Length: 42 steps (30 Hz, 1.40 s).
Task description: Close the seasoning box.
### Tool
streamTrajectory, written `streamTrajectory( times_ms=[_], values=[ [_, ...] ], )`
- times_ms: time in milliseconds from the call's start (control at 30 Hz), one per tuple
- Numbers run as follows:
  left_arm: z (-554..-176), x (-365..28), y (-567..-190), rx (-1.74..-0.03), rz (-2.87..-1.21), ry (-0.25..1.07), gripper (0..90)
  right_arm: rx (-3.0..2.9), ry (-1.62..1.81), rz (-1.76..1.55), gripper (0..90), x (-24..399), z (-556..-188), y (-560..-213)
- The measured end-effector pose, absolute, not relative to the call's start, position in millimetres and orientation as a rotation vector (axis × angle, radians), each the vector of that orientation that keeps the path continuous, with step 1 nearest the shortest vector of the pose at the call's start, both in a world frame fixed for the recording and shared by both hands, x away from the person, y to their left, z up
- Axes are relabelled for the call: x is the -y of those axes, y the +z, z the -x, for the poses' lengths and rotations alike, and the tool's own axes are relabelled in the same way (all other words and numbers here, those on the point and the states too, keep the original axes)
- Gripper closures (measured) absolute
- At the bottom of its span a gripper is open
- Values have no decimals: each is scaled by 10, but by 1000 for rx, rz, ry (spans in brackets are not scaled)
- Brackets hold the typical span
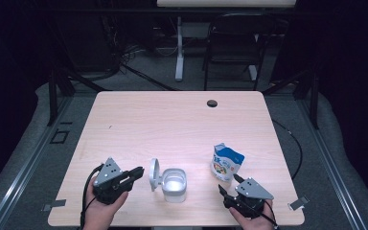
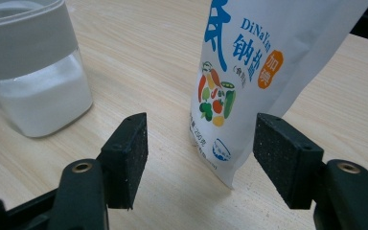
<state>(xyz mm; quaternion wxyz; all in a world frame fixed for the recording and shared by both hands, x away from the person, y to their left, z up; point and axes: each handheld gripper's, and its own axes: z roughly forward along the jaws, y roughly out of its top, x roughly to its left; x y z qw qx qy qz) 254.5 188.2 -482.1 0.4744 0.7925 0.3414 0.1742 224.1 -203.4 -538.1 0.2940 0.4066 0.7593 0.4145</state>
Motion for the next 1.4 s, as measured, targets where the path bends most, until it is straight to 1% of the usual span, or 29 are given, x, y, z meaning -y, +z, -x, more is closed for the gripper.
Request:
streamTrajectory(
  times_ms=[133,900,1067,1167,1400],
  values=[
    [-2544,-1854,-4797,-829,-1936,423,900,-2021,1105,-1086,366,2044,-2242,-5388],
    [-2510,-1554,-4702,-757,-1938,393,900,-2020,1104,-1072,367,2040,-2238,-5394],
    [-2527,-1428,-4758,-734,-1980,366,900,-2020,1103,-1075,368,2043,-2236,-5392],
    [-2528,-1288,-4823,-700,-2042,339,900,-2019,1105,-1077,368,2046,-2236,-5393],
    [-2527,-1243,-4827,-695,-2044,332,900,-2019,1102,-1075,369,2049,-2230,-5386]
  ],
)
